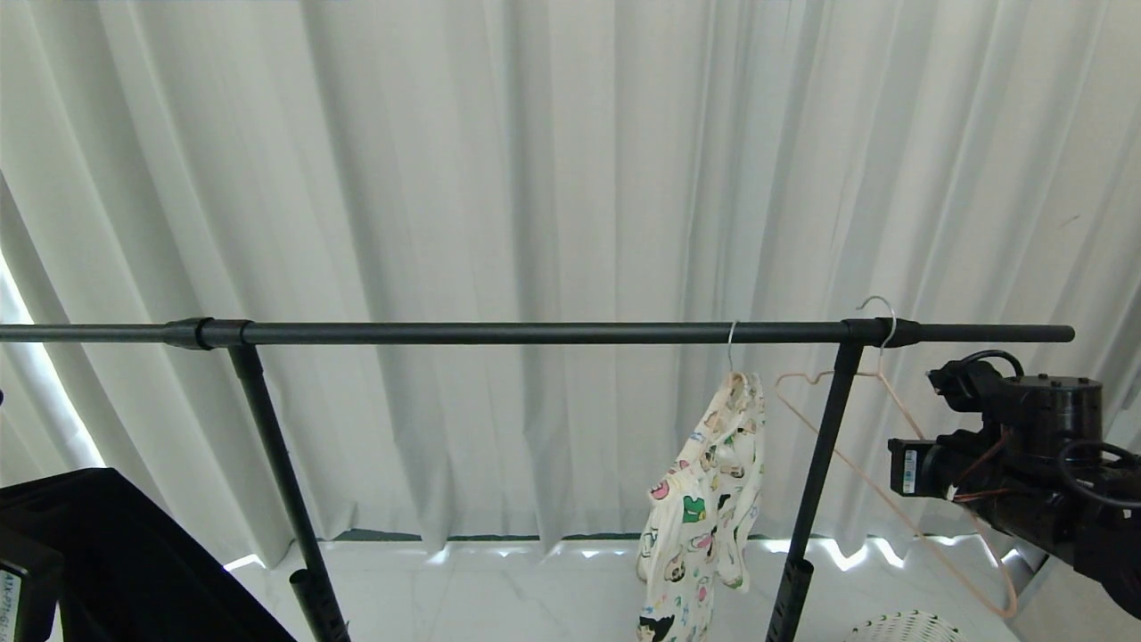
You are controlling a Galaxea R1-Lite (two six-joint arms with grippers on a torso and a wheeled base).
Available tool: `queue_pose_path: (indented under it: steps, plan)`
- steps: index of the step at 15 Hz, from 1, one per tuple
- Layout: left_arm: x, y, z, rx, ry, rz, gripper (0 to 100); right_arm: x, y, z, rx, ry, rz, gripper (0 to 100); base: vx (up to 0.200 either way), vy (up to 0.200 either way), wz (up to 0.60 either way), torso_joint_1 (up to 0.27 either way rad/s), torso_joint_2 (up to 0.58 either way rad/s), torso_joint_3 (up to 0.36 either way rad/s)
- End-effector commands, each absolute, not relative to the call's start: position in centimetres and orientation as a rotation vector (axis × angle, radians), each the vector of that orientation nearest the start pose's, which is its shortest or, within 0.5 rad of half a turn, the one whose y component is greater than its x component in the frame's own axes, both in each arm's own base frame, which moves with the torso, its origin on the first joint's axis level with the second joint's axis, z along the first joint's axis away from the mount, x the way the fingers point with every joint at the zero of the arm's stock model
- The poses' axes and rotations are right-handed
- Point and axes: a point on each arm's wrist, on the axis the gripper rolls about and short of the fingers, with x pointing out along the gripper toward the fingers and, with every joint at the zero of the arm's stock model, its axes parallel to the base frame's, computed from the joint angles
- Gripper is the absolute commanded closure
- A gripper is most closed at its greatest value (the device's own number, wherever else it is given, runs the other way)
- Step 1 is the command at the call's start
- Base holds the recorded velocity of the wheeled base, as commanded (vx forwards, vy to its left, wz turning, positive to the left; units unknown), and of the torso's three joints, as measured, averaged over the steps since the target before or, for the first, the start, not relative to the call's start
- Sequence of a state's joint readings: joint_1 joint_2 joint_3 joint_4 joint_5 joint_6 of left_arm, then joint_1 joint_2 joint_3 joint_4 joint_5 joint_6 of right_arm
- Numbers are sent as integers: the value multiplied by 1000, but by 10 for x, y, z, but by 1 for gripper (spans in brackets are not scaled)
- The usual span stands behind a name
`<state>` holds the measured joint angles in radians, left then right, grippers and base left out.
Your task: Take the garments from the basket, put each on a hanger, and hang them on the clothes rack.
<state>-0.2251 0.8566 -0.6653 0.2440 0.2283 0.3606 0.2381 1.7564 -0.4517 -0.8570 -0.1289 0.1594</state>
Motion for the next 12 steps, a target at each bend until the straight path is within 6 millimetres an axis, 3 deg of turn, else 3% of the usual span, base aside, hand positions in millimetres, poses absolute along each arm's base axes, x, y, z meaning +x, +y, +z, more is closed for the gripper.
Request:
queue_pose_path:
  steps: [1,8,12]
  plan:
    - [81,-13,224,453,422,-74,100,255,58,106,80,424,72,100,0,0,0,0,0,0]
    - [81,-13,223,454,428,-75,100,251,57,115,88,341,79,100,0,0,0,0,0,0]
    - [82,-13,222,455,434,-74,100,233,54,122,47,316,93,100,0,0,0,0,0,0]
